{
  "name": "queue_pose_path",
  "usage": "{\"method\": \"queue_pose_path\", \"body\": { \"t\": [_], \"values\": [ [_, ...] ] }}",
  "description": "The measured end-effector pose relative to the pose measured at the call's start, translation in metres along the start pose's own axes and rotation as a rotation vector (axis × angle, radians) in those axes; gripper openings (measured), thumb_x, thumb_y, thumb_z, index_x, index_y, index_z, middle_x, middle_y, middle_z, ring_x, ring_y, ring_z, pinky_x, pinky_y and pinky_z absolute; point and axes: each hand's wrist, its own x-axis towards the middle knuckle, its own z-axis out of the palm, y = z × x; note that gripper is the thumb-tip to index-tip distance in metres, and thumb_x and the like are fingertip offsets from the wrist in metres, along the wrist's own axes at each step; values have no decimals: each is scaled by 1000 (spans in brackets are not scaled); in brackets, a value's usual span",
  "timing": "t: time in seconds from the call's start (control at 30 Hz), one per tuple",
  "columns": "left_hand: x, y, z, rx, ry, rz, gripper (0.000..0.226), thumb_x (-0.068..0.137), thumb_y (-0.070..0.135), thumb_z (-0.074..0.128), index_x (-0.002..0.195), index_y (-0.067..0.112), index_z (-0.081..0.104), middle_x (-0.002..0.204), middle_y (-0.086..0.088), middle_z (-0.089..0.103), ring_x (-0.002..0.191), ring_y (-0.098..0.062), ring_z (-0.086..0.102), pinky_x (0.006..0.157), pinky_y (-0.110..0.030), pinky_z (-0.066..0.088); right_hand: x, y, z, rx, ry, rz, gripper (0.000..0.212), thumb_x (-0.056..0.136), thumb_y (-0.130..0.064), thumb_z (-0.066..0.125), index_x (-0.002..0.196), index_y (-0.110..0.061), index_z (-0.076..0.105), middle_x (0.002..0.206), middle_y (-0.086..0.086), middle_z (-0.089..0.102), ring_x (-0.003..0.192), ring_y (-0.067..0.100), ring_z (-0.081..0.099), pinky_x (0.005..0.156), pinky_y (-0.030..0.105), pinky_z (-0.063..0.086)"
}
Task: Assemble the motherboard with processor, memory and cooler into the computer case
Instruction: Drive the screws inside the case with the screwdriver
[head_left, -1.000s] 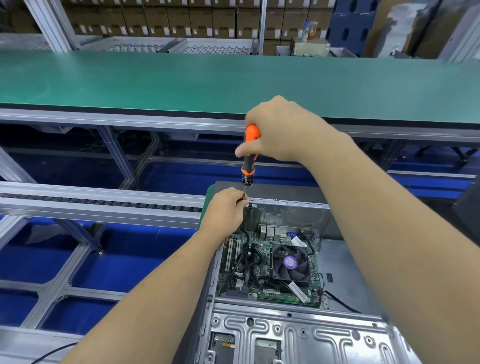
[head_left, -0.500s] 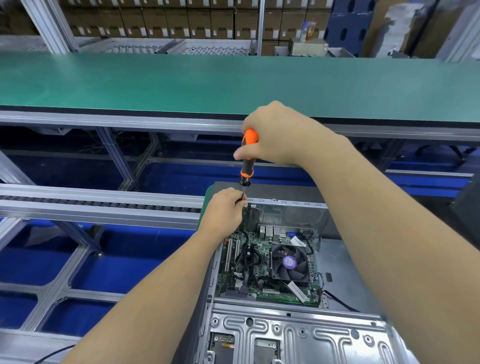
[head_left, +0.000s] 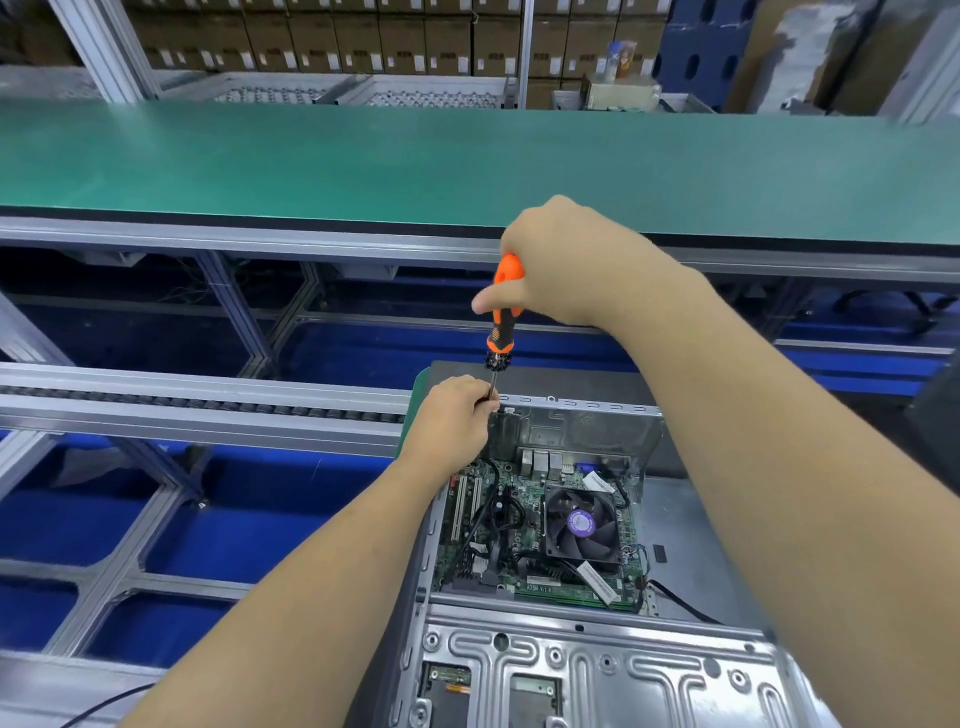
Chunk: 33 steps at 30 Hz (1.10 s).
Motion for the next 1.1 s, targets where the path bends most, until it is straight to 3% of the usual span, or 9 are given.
{"method": "queue_pose_path", "body": {
  "t": [0.1, 0.2, 0.33, 0.43, 0.57, 0.67, 0.8, 0.93, 1.1],
  "values": [
    [1, 0, 0, -1, 13, -19, 13, 98, 14, 57, 93, 13, 69, 90, 5, 62, 88, -15, 55, 85, -33, 48, -1, 1, -1, 52, 13, -76, 29, 90, -34, 72, 112, -17, 67, 92, 1, 59, 87, 27, 57, 74, 37, 51],
    [0, 0, 0, 5, 6, -9, 13, 98, 13, 57, 93, 12, 69, 88, 5, 60, 88, -16, 54, 85, -34, 48, -1, -1, -3, 5, 20, -10, 39, 90, -48, 69, 83, -10, 63, 75, 5, 61, 77, 29, 61, 63, 35, 48],
    [1, -1, 1, 4, 18, -13, 13, 98, 14, 57, 93, 13, 69, 89, 6, 61, 88, -15, 55, 85, -34, 49, 0, 2, -1, 47, -28, -66, 25, 91, -30, 71, 110, -16, 65, 99, 4, 67, 87, 29, 60, 72, 38, 52],
    [1, -1, 1, 5, 13, -11, 13, 98, 14, 57, 95, 13, 69, 90, 6, 62, 90, -15, 55, 87, -34, 49, 0, -1, -2, -20, -2, 15, 48, 90, -55, 67, 74, -11, 55, 73, 7, 57, 63, 25, 52, 53, 33, 39],
    [1, -2, 1, 1, 18, -15, 12, 97, 14, 58, 95, 13, 70, 90, 6, 62, 90, -15, 56, 87, -35, 49, 0, 3, 2, 12, -47, -30, 39, 86, -45, 75, 106, -14, 61, 92, 1, 56, 80, 28, 54, 65, 34, 44],
    [1, -1, 0, 11, 3, -7, 12, 97, 14, 58, 94, 13, 69, 91, 4, 63, 91, -16, 56, 88, -35, 48, 0, -1, 1, -13, -25, 29, 54, 87, -61, 67, 74, -10, 52, 72, 6, 54, 63, 25, 50, 52, 32, 35],
    [1, -1, 1, 9, 3, -21, 13, 98, 14, 57, 94, 13, 69, 92, 3, 64, 90, -17, 56, 87, -36, 49, 0, 2, -1, 20, -36, -51, 39, 85, -42, 76, 110, -15, 63, 96, 2, 62, 84, 27, 57, 70, 36, 49],
    [1, -1, 1, 14, -7, -20, 13, 98, 15, 57, 95, 14, 69, 93, 5, 63, 92, -16, 55, 88, -35, 48, 1, -3, -3, -47, 6, 40, 61, 83, -67, 67, 68, -10, 49, 67, 5, 51, 57, 22, 47, 49, 32, 35],
    [1, -1, 0, 14, -2, -10, 13, 98, 14, 57, 94, 13, 69, 92, 4, 63, 92, -17, 56, 88, -36, 48, -2, 2, -5, 45, -15, -70, 33, 87, -40, 75, 108, -16, 67, 89, 0, 61, 80, 25, 55, 67, 35, 49]
  ]
}}
